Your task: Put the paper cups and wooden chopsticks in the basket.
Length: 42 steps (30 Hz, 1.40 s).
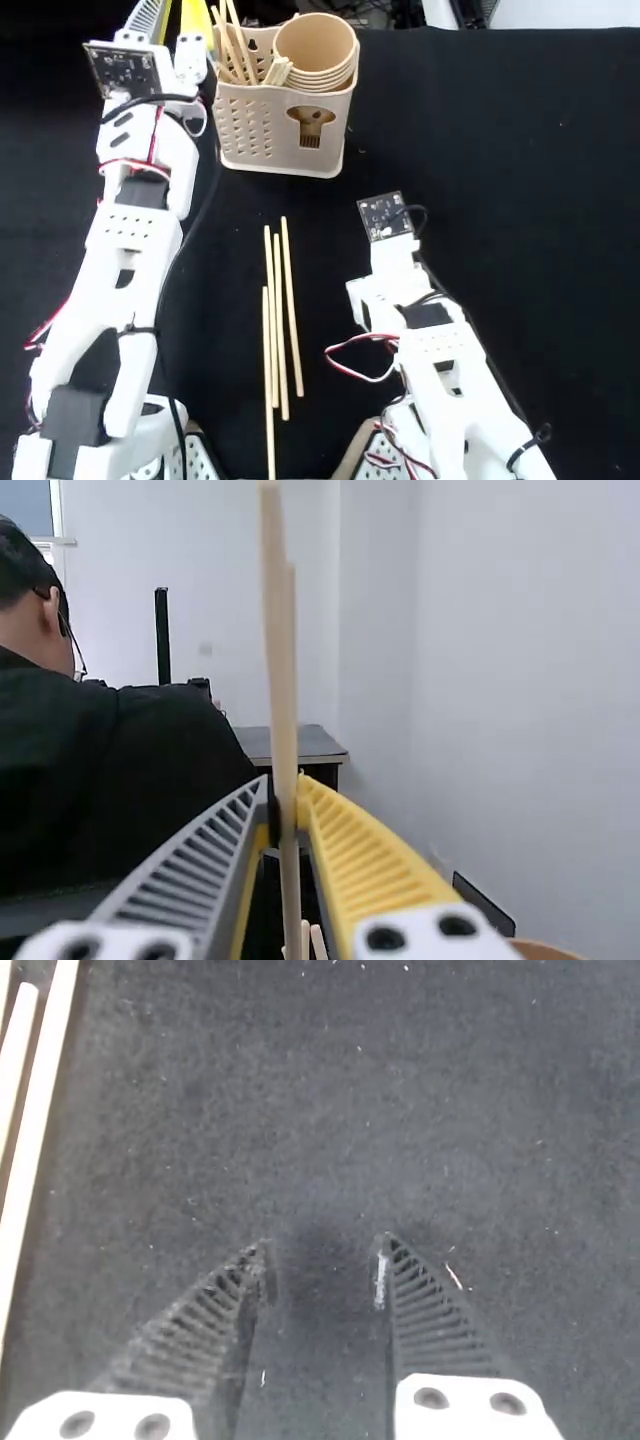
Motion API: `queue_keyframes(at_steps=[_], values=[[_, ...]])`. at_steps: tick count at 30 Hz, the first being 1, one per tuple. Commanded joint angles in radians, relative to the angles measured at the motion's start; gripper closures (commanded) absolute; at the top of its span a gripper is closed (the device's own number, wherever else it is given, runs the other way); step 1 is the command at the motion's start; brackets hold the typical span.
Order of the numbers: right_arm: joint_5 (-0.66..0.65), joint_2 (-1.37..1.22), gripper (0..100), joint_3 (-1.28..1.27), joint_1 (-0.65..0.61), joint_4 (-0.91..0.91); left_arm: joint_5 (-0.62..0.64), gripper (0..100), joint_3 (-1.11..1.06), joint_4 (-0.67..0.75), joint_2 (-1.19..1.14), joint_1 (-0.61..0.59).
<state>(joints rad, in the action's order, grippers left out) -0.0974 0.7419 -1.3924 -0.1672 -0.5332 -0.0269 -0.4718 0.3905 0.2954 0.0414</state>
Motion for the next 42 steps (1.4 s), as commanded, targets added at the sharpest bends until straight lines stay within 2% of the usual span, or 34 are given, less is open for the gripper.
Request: queue_keyframes(at_steps=[1,5,10,15,24,28,33,37,42], values=[[0.003,0.021,82.5,0.005,0.005,0.02,0.003,97,-0.047,0.017,0.018,0.045],[0.003,0.021,82.5,0.005,0.005,0.02,0.0,97,-0.124,0.02,0.023,0.091],[0.003,0.021,82.5,0.005,0.005,0.02,-0.002,97,-0.165,0.014,0.021,0.09],[0.003,0.021,82.5,0.005,0.005,0.02,0.0,84,-0.159,-0.025,0.032,0.084],[0.003,0.021,82.5,0.005,0.005,0.02,0.005,82,-0.097,-0.4,0.172,0.088],[0.003,0.021,82.5,0.005,0.005,0.02,-0.002,82,-0.107,-0.568,0.341,0.085],[0.003,0.021,82.5,0.005,0.005,0.02,-0.002,82,-0.171,-0.89,0.598,0.039],[0.003,0.021,82.5,0.005,0.005,0.018,-0.003,82,-0.346,-1.079,0.779,-0.039],[0.002,0.021,82.5,0.005,0.005,0.014,-0.092,82,-0.75,-1.048,0.925,-0.193]])
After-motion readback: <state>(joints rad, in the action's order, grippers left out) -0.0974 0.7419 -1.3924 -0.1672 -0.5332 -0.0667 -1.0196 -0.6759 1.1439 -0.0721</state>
